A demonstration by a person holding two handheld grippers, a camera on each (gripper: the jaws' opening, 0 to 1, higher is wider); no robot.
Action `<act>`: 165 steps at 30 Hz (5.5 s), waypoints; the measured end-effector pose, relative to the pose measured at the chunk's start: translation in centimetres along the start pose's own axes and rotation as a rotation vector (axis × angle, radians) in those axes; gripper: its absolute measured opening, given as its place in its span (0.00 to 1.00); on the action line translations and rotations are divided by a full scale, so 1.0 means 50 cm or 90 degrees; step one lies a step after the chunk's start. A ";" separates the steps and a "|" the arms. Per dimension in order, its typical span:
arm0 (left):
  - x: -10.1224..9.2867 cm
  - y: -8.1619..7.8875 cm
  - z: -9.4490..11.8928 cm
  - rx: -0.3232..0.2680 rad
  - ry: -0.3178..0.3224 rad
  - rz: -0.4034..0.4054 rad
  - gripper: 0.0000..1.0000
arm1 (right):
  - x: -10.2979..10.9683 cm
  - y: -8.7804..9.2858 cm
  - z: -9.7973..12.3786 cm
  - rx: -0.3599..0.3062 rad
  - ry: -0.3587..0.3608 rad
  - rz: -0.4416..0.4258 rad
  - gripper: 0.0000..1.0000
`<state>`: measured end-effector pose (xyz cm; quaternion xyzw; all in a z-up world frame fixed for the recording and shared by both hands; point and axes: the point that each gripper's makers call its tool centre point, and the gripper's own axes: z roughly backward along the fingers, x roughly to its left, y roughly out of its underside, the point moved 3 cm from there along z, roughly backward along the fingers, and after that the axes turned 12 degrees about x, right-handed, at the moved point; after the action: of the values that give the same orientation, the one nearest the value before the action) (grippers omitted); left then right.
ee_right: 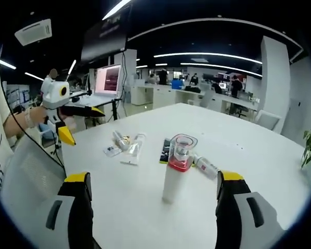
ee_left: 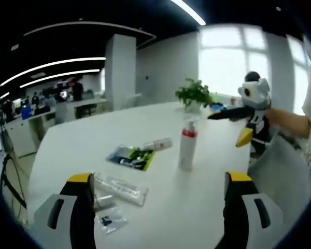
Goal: Arrange the skincare products in the storage area until every visible bottle or jar stands upright without overlapping.
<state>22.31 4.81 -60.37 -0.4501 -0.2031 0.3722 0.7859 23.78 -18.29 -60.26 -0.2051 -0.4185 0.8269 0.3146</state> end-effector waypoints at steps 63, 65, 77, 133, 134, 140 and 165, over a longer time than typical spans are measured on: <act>0.164 0.041 -0.174 0.284 0.023 -0.566 0.75 | 0.011 0.058 -0.053 -0.016 0.016 -0.132 1.00; 0.161 0.047 -0.181 0.297 0.047 -0.587 0.69 | 0.013 0.058 -0.053 -0.016 0.013 -0.135 1.00; 0.168 0.070 -0.224 0.354 0.080 -0.765 0.54 | 0.010 0.062 -0.052 -0.008 0.021 -0.130 1.00; 0.142 0.132 -0.319 0.580 0.426 -1.015 0.34 | 0.012 0.071 -0.052 0.010 0.005 -0.146 1.00; 0.141 0.130 -0.321 0.582 0.426 -1.013 0.36 | 0.011 0.072 -0.052 0.009 0.005 -0.146 1.00; 0.147 0.127 -0.329 0.573 0.430 -1.003 0.40 | 0.008 0.072 -0.054 0.009 0.004 -0.152 1.00; 0.120 0.124 -0.323 0.595 0.415 -1.060 0.41 | 0.013 0.075 -0.058 0.015 -0.010 -0.148 0.99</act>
<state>34.22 2.42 -74.05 0.1086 -0.0618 -0.3942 0.9105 23.74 -17.90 -65.05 -0.1448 -0.4320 0.7914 0.4076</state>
